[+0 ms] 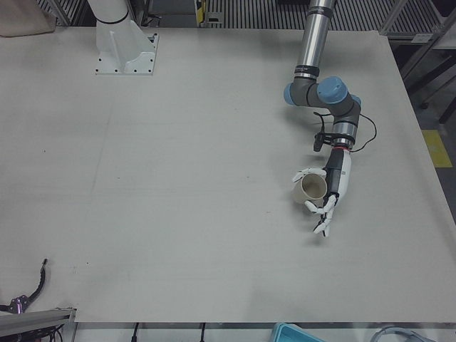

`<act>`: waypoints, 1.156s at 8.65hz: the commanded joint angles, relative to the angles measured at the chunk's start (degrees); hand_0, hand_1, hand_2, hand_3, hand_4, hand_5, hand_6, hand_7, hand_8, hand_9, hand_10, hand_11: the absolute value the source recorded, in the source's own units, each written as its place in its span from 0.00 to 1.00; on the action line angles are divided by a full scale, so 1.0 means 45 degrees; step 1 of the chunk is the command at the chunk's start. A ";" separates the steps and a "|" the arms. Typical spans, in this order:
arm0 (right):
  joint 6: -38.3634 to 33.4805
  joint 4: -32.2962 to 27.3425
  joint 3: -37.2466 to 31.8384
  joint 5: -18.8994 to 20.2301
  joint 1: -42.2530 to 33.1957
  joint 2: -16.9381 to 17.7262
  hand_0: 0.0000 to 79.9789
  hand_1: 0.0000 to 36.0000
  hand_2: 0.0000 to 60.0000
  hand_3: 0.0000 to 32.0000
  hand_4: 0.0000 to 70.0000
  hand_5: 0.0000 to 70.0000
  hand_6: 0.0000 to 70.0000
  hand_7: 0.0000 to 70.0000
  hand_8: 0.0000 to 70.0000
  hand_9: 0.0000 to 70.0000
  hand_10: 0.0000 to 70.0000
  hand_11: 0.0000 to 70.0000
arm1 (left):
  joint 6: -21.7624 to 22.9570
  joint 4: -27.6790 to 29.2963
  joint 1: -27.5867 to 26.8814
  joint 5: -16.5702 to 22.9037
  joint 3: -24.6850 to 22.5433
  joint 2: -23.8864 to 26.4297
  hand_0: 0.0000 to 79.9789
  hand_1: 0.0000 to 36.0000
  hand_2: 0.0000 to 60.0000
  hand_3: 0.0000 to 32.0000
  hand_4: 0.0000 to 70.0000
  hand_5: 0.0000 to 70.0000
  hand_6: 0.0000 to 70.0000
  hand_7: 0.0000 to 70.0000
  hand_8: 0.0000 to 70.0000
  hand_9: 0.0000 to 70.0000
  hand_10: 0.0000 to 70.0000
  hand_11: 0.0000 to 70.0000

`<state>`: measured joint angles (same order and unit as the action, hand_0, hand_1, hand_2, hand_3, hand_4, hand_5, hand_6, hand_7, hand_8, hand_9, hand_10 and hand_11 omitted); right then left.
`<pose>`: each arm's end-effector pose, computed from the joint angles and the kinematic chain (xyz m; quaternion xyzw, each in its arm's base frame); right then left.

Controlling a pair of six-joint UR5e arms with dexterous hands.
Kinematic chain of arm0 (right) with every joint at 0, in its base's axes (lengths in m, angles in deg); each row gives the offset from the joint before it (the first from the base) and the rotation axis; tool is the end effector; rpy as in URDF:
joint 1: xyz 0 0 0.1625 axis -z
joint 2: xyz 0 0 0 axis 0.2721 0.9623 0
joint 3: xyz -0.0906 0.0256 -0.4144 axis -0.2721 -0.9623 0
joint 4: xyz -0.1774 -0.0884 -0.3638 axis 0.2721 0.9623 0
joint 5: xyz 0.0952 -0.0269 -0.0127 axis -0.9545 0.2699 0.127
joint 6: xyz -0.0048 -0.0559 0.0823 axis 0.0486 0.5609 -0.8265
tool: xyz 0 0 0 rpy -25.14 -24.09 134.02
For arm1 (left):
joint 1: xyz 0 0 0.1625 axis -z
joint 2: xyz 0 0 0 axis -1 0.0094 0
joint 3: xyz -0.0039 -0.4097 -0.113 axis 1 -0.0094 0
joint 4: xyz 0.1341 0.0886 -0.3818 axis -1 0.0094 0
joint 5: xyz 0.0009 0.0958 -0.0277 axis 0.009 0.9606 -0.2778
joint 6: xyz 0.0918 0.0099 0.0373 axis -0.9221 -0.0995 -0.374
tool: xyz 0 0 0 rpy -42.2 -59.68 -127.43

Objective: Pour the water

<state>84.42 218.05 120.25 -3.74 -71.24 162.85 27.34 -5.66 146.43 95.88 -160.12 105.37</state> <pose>-0.1065 -0.4963 0.5146 0.1819 -0.6937 0.6819 0.1439 0.1245 -0.4895 0.7964 -0.0396 0.7403 -0.6543 0.1492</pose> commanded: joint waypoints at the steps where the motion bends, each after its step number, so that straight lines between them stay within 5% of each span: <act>1: -0.0153 -0.3120 -0.2711 -0.0126 0.0485 -0.0535 0.68 0.35 0.00 0.00 0.21 0.04 0.00 0.00 0.06 0.07 0.00 0.00 | 0.0203 -0.0503 0.0035 0.0017 -0.0535 -0.0222 0.58 1.00 1.00 0.00 0.35 1.00 0.00 0.32 0.00 0.04 0.05 0.11; 7: -0.2340 -0.3361 -0.4684 -0.0849 0.1340 -0.0576 0.62 0.19 0.00 0.00 0.19 0.04 0.00 0.00 0.07 0.08 0.00 0.00 | 0.0379 -0.0524 0.0074 0.0017 -0.0806 -0.0494 0.57 1.00 1.00 0.00 0.34 1.00 0.00 0.32 0.00 0.04 0.05 0.10; 9: -0.2728 -0.4199 -0.5291 -0.2306 0.2687 -0.0771 0.63 0.23 0.00 0.00 0.19 0.04 0.00 0.00 0.06 0.08 0.00 0.00 | 0.0379 -0.0427 0.0132 0.0017 -0.0925 -0.0613 0.57 1.00 1.00 0.00 0.34 1.00 0.00 0.32 0.00 0.04 0.05 0.10; 10: -0.2809 -0.4202 -0.5506 -0.2372 0.3003 -0.1061 0.64 0.24 0.00 0.00 0.19 0.04 0.00 0.00 0.06 0.07 0.00 0.00 | 0.0398 -0.0368 0.0191 0.0017 -0.0925 -0.0613 0.56 1.00 1.00 0.00 0.34 1.00 0.00 0.32 0.00 0.04 0.05 0.10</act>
<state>73.38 200.88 98.04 -10.78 -62.49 159.68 29.00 -7.80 146.87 95.96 -164.02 102.94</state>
